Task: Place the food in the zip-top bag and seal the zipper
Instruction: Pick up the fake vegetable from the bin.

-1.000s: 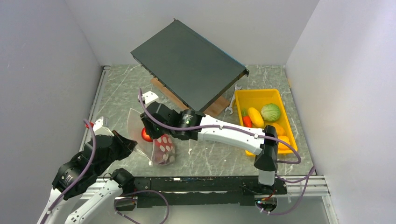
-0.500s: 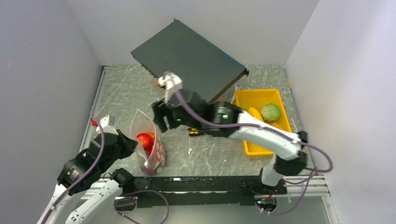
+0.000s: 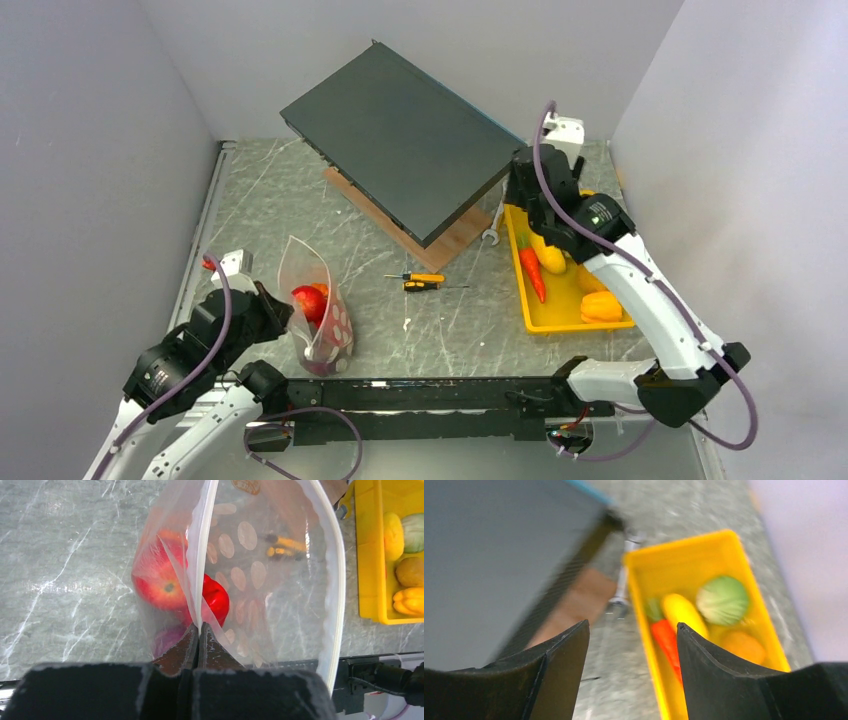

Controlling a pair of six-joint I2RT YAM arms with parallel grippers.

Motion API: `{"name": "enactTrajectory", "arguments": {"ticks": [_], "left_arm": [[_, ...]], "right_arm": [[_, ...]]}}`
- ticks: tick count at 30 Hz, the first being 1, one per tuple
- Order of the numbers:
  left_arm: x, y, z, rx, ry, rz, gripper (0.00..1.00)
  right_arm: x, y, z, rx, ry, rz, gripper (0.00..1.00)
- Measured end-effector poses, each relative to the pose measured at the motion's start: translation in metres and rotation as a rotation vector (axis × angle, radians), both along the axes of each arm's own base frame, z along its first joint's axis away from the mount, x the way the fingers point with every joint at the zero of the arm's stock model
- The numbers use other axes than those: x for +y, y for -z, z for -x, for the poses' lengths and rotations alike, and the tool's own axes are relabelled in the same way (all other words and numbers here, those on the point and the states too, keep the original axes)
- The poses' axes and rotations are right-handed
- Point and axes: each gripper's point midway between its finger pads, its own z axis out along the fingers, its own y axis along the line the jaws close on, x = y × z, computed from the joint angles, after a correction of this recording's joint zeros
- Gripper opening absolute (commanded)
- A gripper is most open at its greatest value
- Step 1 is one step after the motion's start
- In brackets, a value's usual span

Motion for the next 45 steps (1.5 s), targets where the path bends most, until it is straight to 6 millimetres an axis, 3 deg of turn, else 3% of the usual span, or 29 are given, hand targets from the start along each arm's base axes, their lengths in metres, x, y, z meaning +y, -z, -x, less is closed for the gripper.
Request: {"name": "enactTrajectory", "arguments": {"ticks": [4,8,14,18,21,23,38,45], "left_arm": [[0.002,0.007,0.001,-0.004,0.019,-0.029,0.0],[0.003,0.009,0.001,-0.014,0.031,-0.044,0.0],[0.003,0.008,0.001,-0.027,0.038,-0.046,0.0],[0.003,0.008,0.002,-0.042,0.04,-0.034,0.0],[0.003,0.007,0.003,-0.047,0.041,-0.029,0.0],[0.002,0.007,0.003,-0.047,0.044,-0.027,0.0],[0.0,0.007,0.003,-0.045,0.053,-0.021,0.0],[-0.001,0.008,0.003,-0.042,0.059,-0.018,0.0]], "right_arm": [[-0.075,0.055,-0.01,0.111,0.24,0.031,0.64],[-0.142,0.094,0.014,0.156,0.438,-0.048,0.62],[-0.19,0.132,0.038,0.144,0.623,-0.201,0.62],[-0.199,0.169,0.042,0.217,0.724,-0.252,0.72],[-0.199,0.192,0.047,0.27,0.795,-0.279,0.92],[-0.203,0.202,0.053,0.285,0.862,-0.292,0.98],[-0.232,0.244,0.093,0.319,1.099,-0.298,0.97],[-0.233,0.27,0.094,0.372,1.088,-0.335,0.97]]}}
